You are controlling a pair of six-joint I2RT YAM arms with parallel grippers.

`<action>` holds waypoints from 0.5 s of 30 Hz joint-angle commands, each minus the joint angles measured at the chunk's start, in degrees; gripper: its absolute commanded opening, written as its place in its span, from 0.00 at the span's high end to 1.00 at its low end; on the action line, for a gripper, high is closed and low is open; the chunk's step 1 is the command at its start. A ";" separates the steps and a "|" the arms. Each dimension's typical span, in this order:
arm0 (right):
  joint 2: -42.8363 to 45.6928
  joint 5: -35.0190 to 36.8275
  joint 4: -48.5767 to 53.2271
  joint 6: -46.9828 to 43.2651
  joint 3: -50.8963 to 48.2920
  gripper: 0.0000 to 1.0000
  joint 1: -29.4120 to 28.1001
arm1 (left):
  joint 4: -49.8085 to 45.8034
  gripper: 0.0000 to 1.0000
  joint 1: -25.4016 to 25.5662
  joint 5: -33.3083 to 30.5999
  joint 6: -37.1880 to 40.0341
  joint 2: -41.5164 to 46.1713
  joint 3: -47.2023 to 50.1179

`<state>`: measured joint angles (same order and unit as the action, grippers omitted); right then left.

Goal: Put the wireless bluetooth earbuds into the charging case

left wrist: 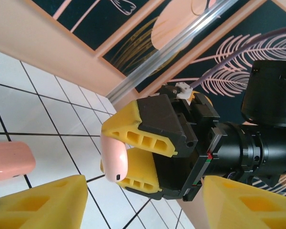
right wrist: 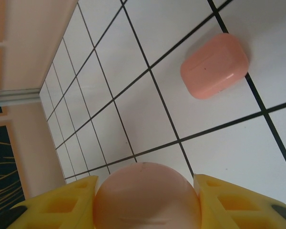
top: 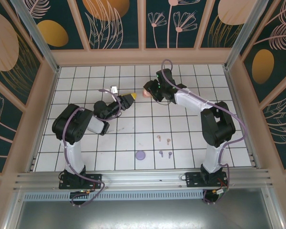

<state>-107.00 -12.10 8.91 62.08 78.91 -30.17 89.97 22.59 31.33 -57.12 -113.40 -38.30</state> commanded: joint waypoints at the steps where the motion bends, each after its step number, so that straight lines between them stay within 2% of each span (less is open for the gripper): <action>1: 2.76 -0.39 -2.32 2.42 -0.58 0.63 -0.85 | 7.67 0.44 0.57 2.57 -2.34 -2.01 -2.05; 4: 3.01 -0.06 -2.05 2.60 -0.11 0.63 -0.85 | 7.58 0.50 0.98 2.54 -2.42 -3.36 -3.14; 15: 2.83 1.10 -0.51 2.87 2.04 0.64 -4.00 | 5.35 0.49 2.36 0.14 0.51 -5.74 -5.44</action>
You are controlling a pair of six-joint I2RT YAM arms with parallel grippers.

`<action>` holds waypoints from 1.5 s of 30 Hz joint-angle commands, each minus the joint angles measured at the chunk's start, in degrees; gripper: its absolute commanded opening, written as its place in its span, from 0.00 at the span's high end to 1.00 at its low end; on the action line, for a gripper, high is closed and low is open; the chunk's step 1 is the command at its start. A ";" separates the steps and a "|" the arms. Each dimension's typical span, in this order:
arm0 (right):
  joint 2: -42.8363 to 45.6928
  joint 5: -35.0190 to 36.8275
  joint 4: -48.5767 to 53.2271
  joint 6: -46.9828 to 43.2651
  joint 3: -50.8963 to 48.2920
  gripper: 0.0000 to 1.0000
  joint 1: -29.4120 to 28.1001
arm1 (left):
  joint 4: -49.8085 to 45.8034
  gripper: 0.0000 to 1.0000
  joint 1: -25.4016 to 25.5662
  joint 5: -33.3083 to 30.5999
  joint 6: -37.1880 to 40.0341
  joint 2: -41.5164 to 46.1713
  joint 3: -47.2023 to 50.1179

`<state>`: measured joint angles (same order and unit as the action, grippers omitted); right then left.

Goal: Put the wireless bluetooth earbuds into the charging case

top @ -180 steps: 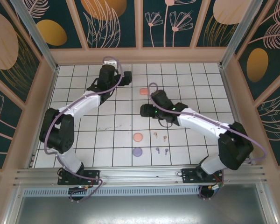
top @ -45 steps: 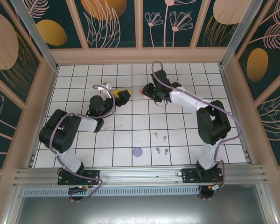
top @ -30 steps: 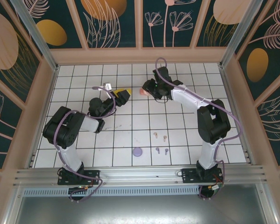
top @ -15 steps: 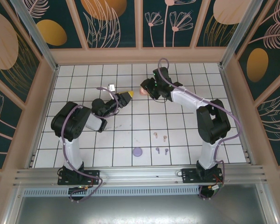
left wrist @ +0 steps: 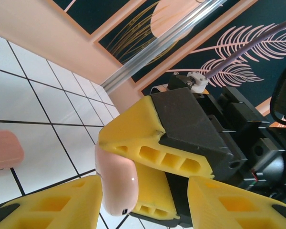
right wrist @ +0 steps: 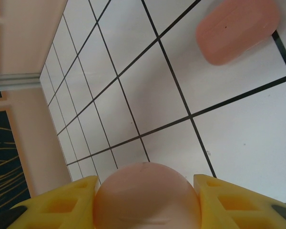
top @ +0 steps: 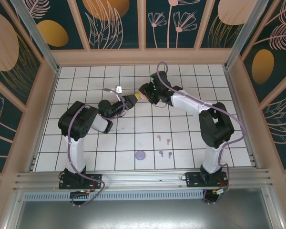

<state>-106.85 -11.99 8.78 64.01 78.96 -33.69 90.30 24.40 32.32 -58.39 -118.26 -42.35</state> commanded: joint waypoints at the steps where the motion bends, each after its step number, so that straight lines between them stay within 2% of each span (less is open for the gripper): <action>1: 2.68 1.00 -0.29 0.86 2.07 0.64 -0.51 | 4.82 0.50 0.66 -1.02 2.03 -1.07 -1.55; 13: 2.48 1.51 0.18 1.12 3.15 0.64 -1.60 | 4.19 0.57 1.61 -2.09 2.84 -3.10 -3.17; 23: 2.58 1.75 0.54 1.02 3.38 0.64 -2.40 | 2.73 0.59 1.80 -4.37 3.96 -3.25 -3.74; 43: 3.17 1.53 -0.38 1.38 3.21 0.64 -2.64 | 2.66 0.93 1.79 -4.93 4.13 -3.29 -3.81; 45: 3.40 1.53 -0.64 1.38 3.06 0.62 -2.64 | 2.69 0.99 1.79 -4.83 3.96 -3.27 -3.97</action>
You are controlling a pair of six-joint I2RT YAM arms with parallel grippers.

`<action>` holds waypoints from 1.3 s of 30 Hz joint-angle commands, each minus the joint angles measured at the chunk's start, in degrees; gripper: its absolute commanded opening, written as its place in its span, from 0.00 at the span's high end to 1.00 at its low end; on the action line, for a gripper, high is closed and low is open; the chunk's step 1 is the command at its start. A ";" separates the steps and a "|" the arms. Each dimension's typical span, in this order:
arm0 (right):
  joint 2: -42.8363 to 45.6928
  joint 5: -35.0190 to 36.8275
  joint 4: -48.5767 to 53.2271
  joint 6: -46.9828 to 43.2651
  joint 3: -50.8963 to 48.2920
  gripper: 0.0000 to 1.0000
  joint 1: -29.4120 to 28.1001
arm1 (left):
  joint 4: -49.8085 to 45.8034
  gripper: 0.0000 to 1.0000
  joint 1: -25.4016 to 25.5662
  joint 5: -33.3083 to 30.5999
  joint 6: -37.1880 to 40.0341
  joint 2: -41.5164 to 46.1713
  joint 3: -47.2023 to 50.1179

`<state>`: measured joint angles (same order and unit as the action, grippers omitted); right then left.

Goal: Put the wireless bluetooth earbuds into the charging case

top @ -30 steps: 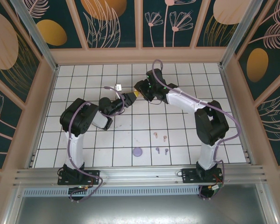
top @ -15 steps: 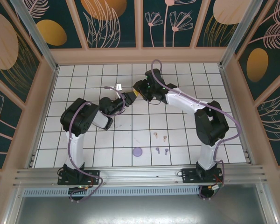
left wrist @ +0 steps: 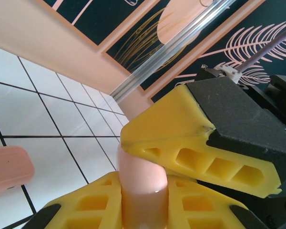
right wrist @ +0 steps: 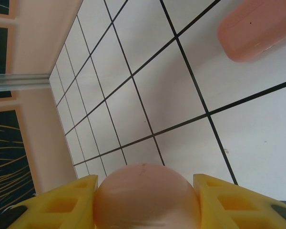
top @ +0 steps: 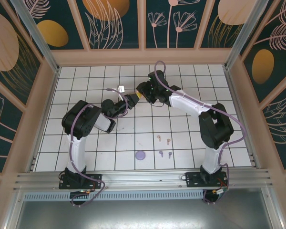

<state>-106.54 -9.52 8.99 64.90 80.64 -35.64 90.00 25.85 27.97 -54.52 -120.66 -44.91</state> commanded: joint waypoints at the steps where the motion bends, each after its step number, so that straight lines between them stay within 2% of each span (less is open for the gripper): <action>1: 3.24 -0.81 -0.92 0.49 1.32 0.59 -0.69 | 2.95 1.00 0.35 -0.39 0.07 -0.80 -1.46; 5: 4.04 0.06 -1.16 0.31 1.53 0.41 0.12 | 2.83 1.00 0.35 -0.32 -0.20 -0.54 -1.50; 10: 7.30 1.88 -1.61 -1.10 0.44 0.27 2.08 | 1.95 1.00 0.35 -0.08 0.21 0.16 -1.33; 17: 12.98 2.31 -2.73 -4.25 -3.81 0.26 4.00 | -0.35 1.00 0.35 1.15 0.54 0.97 -2.09; 18: 13.64 1.97 -2.92 -5.19 -4.72 0.26 5.91 | -0.80 1.00 0.35 1.51 0.66 1.10 -2.35; 25: 19.95 1.37 -6.42 -12.26 -13.75 0.26 9.94 | -7.03 1.00 0.34 3.86 3.51 3.67 -3.89; 39: 24.90 1.34 -7.64 -32.49 -19.82 0.26 14.07 | -23.16 1.00 0.35 10.80 11.59 8.05 -9.08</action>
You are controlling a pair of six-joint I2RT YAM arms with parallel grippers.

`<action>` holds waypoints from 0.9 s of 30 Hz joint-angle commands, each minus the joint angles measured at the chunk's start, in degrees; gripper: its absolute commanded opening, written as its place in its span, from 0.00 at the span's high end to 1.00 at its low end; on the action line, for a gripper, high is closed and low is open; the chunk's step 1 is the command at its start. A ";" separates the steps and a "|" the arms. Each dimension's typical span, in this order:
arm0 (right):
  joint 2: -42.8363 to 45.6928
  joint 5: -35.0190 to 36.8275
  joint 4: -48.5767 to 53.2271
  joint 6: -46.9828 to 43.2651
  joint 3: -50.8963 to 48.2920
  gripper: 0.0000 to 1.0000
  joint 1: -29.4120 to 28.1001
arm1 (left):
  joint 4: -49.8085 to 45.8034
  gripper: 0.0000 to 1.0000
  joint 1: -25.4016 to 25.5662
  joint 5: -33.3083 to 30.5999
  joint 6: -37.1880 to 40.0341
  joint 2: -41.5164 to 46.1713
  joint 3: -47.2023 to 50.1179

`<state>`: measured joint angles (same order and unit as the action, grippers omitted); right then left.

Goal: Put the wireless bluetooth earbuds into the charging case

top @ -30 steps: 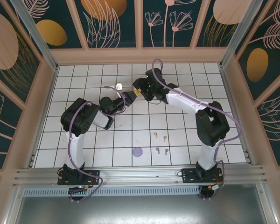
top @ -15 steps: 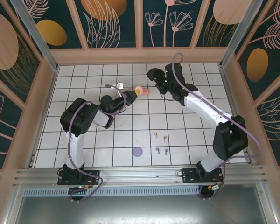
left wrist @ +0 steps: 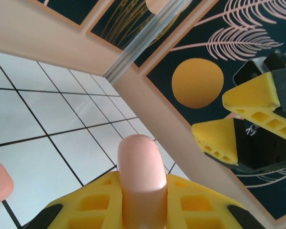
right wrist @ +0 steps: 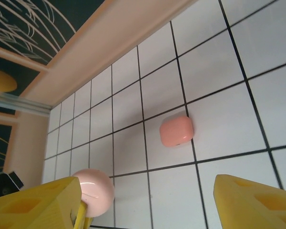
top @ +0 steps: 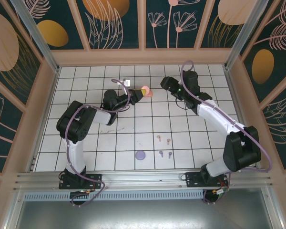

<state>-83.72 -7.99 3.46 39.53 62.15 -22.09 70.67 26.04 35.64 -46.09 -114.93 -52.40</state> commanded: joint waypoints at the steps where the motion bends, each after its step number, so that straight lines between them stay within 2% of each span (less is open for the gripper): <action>1: 2.39 -0.34 -2.57 -8.83 -1.81 0.26 0.55 | -4.68 1.00 0.19 3.80 3.65 2.60 -1.89; 6: 4.35 -4.17 -6.18 -16.11 -5.12 0.26 1.02 | -10.34 1.00 0.15 7.67 6.86 3.98 -3.05; 12: 6.41 -14.62 -10.18 -21.94 -8.30 0.26 2.10 | -15.18 1.00 0.15 13.10 9.02 4.48 -5.73; 20: 5.97 -24.11 -13.81 -23.90 -9.86 0.29 2.29 | -15.67 1.00 0.19 17.98 8.32 4.61 -6.83; 27: 2.62 -26.73 -14.25 -24.02 -9.32 0.31 2.25 | -14.08 1.00 0.16 20.95 6.60 5.14 -7.01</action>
<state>-79.53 -31.62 -8.34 16.78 52.95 -20.18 55.05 26.04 53.60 -38.87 -112.07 -57.84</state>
